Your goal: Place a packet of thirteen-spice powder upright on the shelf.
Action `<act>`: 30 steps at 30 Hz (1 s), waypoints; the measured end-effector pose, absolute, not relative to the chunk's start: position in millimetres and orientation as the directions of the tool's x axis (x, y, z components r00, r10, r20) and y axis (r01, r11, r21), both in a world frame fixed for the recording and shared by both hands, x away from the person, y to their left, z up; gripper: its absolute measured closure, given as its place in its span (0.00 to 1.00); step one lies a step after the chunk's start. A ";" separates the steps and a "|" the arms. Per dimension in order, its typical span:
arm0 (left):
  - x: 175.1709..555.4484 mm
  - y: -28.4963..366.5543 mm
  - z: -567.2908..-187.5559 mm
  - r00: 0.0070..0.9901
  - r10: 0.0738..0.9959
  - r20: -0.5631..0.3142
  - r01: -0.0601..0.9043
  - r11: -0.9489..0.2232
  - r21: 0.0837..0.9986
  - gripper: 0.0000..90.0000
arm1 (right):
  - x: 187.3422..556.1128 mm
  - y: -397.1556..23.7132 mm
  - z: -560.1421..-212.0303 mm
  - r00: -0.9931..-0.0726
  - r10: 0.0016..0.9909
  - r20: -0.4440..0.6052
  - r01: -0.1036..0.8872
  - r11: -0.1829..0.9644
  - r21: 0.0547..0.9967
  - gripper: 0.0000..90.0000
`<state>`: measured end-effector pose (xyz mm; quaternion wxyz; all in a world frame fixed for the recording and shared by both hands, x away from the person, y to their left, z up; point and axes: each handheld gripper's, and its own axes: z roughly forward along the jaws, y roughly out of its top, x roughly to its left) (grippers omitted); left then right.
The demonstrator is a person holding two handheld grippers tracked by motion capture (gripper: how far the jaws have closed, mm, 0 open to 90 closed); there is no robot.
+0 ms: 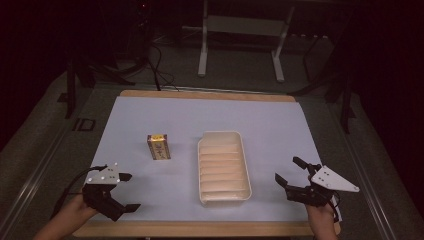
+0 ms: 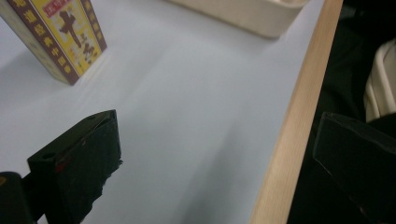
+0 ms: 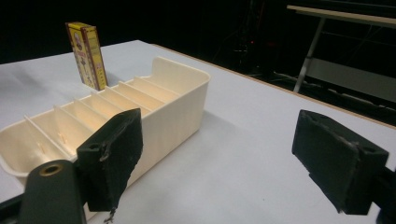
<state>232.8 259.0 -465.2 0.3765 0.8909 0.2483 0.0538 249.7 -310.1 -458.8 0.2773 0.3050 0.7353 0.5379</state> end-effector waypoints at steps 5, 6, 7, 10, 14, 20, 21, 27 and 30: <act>235.8 259.7 -457.4 0.879 0.468 -0.095 0.411 -0.641 0.648 0.01 | 249.6 -309.4 -459.4 -0.668 0.740 -0.078 0.149 0.236 0.960 0.18; 236.2 259.8 -456.2 0.883 0.460 -0.098 0.410 -0.650 0.640 0.01 | 249.8 -309.4 -459.7 -0.671 0.737 -0.075 0.148 0.232 0.961 0.18; 236.1 259.3 -455.2 0.885 0.455 -0.100 0.410 -0.660 0.630 0.01 | 250.0 -309.3 -459.9 -0.672 0.737 -0.077 0.146 0.234 0.961 0.18; 237.7 257.5 -454.2 0.894 0.436 -0.107 0.407 -0.687 0.601 0.01 | 250.0 -308.2 -460.6 -0.674 0.734 -0.080 0.150 0.242 0.959 0.18; 241.2 255.3 -450.1 0.891 0.439 -0.120 0.424 -0.704 0.570 0.01 | 250.6 -305.9 -460.9 -0.682 0.727 -0.084 0.152 0.253 0.955 0.18; 247.3 248.7 -444.3 0.884 0.454 -0.115 0.452 -0.761 0.465 0.01 | 249.6 -303.1 -460.8 -0.688 0.719 -0.098 0.149 0.273 0.950 0.18; 248.5 247.8 -443.7 0.880 0.459 -0.122 0.460 -0.762 0.456 0.01 | 249.6 -302.9 -460.9 -0.690 0.717 -0.102 0.147 0.276 0.950 0.18; 253.0 244.3 -440.7 0.883 0.451 -0.128 0.460 -0.783 0.419 0.01 | 249.4 -299.8 -461.7 -0.706 0.698 -0.115 0.144 0.301 0.943 0.18; 254.2 242.4 -441.2 0.879 0.448 -0.162 0.475 -0.799 0.370 0.01 | 249.3 -297.4 -462.5 -0.720 0.683 -0.124 0.140 0.318 0.938 0.18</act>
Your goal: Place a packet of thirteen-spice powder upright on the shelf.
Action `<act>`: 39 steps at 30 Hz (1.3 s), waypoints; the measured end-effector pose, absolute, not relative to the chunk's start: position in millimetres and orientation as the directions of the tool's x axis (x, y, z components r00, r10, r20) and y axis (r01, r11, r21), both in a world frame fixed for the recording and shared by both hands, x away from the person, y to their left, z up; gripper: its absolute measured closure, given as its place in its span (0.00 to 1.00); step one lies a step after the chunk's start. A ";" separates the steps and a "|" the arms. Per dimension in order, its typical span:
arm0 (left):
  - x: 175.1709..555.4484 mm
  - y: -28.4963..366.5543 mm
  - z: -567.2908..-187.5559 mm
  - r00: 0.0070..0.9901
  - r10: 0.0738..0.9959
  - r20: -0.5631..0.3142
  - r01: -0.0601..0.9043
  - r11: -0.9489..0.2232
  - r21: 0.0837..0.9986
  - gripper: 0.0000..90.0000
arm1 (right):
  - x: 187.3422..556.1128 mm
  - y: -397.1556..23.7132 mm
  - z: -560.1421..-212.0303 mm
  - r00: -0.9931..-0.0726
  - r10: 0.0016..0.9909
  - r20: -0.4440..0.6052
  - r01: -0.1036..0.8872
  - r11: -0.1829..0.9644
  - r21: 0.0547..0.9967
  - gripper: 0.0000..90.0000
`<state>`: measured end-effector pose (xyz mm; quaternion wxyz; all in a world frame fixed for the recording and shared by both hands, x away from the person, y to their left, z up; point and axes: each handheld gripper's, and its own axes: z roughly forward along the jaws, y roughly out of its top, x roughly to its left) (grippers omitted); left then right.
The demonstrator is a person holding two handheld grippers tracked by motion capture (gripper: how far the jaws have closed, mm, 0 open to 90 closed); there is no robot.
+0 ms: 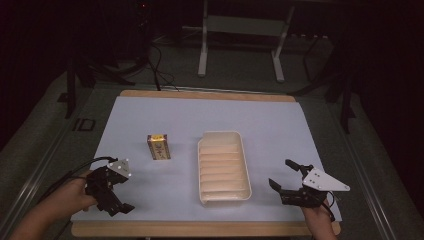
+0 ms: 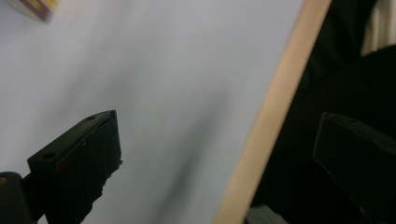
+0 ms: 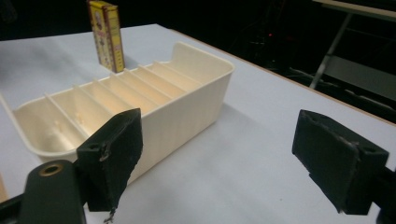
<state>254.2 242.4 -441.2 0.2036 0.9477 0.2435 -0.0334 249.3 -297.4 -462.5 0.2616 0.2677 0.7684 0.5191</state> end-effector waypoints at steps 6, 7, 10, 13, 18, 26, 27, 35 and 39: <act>251.7 235.7 -441.4 0.901 0.421 -0.104 0.433 -0.862 0.262 0.01 | 249.7 -293.8 -464.1 -0.737 0.663 -0.129 0.140 0.337 0.931 0.18; 252.7 235.3 -441.6 0.901 0.420 -0.110 0.434 -0.866 0.247 0.01 | 249.8 -293.5 -464.3 -0.739 0.661 -0.128 0.145 0.342 0.928 0.18; 255.0 235.4 -441.3 0.897 0.425 -0.121 0.442 -0.867 0.230 0.01 | 250.2 -292.5 -465.0 -0.739 0.660 -0.136 0.145 0.353 0.924 0.18; 258.5 236.9 -440.4 0.896 0.425 -0.131 0.444 -0.869 0.218 0.01 | 250.4 -292.7 -464.6 -0.739 0.659 -0.141 0.143 0.358 0.923 0.17; 264.8 239.2 -438.0 0.894 0.425 -0.146 0.448 -0.866 0.221 0.01 | 250.0 -292.7 -465.2 -0.742 0.657 -0.134 0.146 0.353 0.924 0.17; 273.8 244.9 -429.8 0.903 0.418 -0.101 0.429 -0.859 0.281 0.06 | 250.4 -292.3 -466.4 -0.745 0.654 -0.131 0.150 0.356 0.922 0.17; 274.3 244.5 -428.6 0.903 0.419 -0.097 0.428 -0.858 0.283 0.06 | 250.3 -292.2 -466.4 -0.746 0.653 -0.132 0.150 0.358 0.922 0.17; 283.5 241.4 -409.0 0.912 0.402 -0.083 0.407 -0.862 0.302 0.07 | 250.2 -292.0 -466.5 -0.747 0.652 -0.132 0.149 0.357 0.922 0.17; 290.5 236.1 -405.3 0.922 0.384 -0.043 0.379 -0.876 0.298 0.07 | 249.8 -291.6 -466.5 -0.751 0.647 -0.134 0.146 0.360 0.922 0.17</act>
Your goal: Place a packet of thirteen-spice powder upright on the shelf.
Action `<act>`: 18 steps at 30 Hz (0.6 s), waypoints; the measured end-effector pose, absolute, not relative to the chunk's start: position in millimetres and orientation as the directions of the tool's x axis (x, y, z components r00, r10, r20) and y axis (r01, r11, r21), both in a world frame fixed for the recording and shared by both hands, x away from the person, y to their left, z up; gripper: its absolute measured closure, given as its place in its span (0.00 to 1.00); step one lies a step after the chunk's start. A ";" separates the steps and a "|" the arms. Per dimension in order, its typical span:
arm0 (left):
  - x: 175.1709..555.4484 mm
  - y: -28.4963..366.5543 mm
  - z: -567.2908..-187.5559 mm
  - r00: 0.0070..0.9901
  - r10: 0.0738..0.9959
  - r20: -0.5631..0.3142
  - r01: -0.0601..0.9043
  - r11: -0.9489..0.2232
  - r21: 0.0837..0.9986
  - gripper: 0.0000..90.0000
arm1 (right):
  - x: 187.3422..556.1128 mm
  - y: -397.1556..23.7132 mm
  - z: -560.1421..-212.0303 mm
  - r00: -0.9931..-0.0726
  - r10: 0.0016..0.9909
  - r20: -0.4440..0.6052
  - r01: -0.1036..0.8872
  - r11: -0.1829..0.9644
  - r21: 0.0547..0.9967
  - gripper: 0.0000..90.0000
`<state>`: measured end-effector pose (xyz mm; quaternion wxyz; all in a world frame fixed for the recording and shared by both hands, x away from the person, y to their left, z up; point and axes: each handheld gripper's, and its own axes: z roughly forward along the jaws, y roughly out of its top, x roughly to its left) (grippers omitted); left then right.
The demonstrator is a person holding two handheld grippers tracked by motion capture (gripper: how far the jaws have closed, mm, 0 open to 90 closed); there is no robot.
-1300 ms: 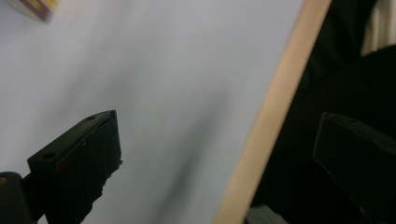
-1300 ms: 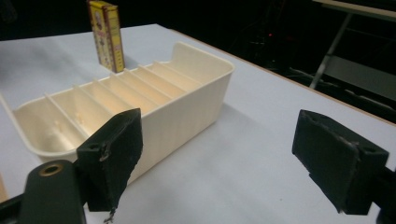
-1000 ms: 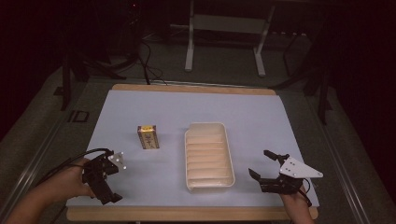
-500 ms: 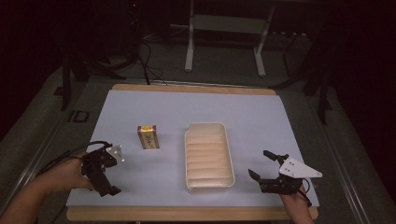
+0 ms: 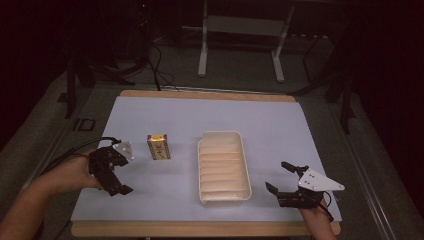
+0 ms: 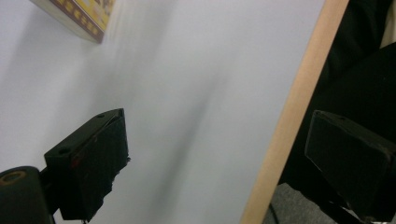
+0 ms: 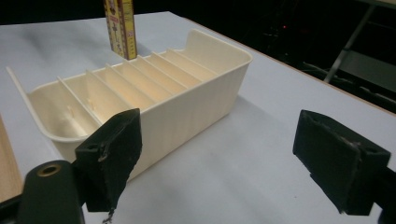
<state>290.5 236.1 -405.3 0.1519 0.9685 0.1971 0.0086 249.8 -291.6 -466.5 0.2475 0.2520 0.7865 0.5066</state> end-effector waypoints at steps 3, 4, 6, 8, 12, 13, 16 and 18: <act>295.1 230.1 -406.8 0.930 0.364 -0.046 0.362 -0.889 0.281 0.07 | 249.8 -291.1 -467.0 -0.754 0.644 -0.130 0.149 0.360 0.921 0.17; 297.2 229.3 -407.0 0.931 0.361 -0.051 0.360 -0.891 0.276 0.09 | 250.0 -291.1 -467.0 -0.756 0.641 -0.129 0.149 0.360 0.921 0.17; 301.3 228.7 -406.5 0.930 0.363 -0.058 0.365 -0.890 0.273 0.13 | 250.1 -291.1 -467.3 -0.757 0.640 -0.128 0.148 0.359 0.922 0.17; 306.7 229.8 -404.1 0.930 0.366 -0.044 0.363 -0.889 0.279 0.13 | 250.0 -291.2 -467.6 -0.758 0.640 -0.128 0.148 0.359 0.921 0.17; 315.5 232.3 -399.3 0.928 0.371 -0.024 0.362 -0.886 0.292 0.17 | 250.6 -290.9 -468.3 -0.759 0.638 -0.129 0.149 0.363 0.920 0.17; 318.0 232.8 -398.3 0.928 0.372 -0.026 0.363 -0.884 0.294 0.17 | 250.8 -290.6 -468.4 -0.759 0.638 -0.127 0.151 0.363 0.920 0.17; 320.4 233.0 -397.3 0.927 0.374 -0.025 0.364 -0.884 0.294 0.17 | 250.6 -289.9 -468.4 -0.760 0.638 -0.125 0.152 0.362 0.920 0.17; 330.3 232.4 -393.4 0.928 0.372 -0.011 0.357 -0.884 0.300 0.18 | 250.2 -289.3 -468.6 -0.762 0.635 -0.126 0.150 0.363 0.920 0.17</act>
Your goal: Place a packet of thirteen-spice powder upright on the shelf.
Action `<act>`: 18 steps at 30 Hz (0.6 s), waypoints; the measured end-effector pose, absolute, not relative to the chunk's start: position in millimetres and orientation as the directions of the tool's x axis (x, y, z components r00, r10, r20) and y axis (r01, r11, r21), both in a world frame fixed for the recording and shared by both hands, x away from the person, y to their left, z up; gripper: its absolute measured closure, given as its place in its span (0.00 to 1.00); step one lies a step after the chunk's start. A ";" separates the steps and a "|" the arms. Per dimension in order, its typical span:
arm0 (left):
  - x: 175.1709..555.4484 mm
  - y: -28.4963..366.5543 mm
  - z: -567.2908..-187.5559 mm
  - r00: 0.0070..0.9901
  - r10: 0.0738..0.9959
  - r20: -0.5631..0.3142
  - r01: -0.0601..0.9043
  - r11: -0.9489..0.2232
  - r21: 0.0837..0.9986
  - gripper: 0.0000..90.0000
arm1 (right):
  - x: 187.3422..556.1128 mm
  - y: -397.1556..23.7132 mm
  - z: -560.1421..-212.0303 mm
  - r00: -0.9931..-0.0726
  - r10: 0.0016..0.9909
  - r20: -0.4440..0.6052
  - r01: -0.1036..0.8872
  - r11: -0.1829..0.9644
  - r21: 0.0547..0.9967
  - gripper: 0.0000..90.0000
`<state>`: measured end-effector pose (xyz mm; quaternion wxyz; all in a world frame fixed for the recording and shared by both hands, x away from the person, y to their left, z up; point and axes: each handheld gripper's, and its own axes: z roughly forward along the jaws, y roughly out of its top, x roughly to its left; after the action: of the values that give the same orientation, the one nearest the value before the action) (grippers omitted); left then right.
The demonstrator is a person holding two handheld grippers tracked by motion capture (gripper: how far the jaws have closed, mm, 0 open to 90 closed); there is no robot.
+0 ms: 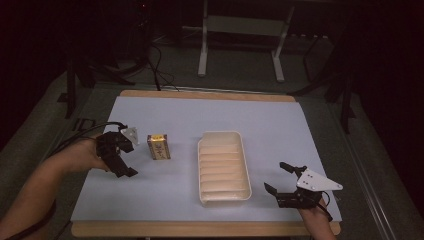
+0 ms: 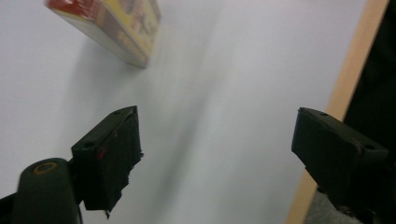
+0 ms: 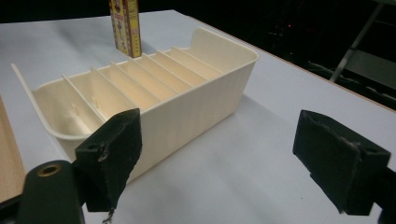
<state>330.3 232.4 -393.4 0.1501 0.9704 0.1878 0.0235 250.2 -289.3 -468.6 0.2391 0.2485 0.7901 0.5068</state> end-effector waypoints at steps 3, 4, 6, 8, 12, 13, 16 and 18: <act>338.4 231.8 -391.3 0.928 0.372 0.000 0.354 -0.883 0.309 0.19 | 250.3 -289.7 -469.0 -0.763 0.635 -0.125 0.150 0.363 0.920 0.17; 341.1 231.3 -391.2 0.929 0.371 0.010 0.350 -0.885 0.306 0.19 | 250.5 -289.8 -469.2 -0.763 0.635 -0.124 0.151 0.362 0.920 0.17; 346.5 230.2 -391.2 0.929 0.370 0.005 0.351 -0.884 0.309 0.23 | 251.0 -289.8 -469.8 -0.764 0.633 -0.123 0.151 0.361 0.920 0.17; 351.7 228.3 -391.8 0.928 0.372 0.007 0.352 -0.883 0.310 0.23 | 251.3 -289.5 -470.3 -0.767 0.631 -0.120 0.153 0.361 0.920 0.17; 363.1 227.8 -393.1 0.926 0.378 0.023 0.353 -0.885 0.304 0.25 | 251.3 -288.7 -470.9 -0.770 0.627 -0.117 0.154 0.361 0.920 0.17; 366.0 228.2 -393.6 0.923 0.384 0.026 0.359 -0.882 0.305 0.26 | 251.4 -288.5 -471.0 -0.771 0.625 -0.118 0.152 0.361 0.920 0.17; 372.9 227.9 -394.8 0.921 0.389 0.032 0.359 -0.876 0.320 0.27 | 251.0 -288.0 -471.5 -0.773 0.623 -0.114 0.156 0.363 0.919 0.17; 377.7 229.4 -395.2 0.918 0.393 0.042 0.358 -0.872 0.335 0.30 | 251.0 -287.9 -471.7 -0.774 0.622 -0.115 0.156 0.364 0.918 0.17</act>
<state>377.7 229.4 -395.2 0.1626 0.9658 0.1945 0.0545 251.0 -287.9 -471.7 0.2293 0.2455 0.7932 0.5079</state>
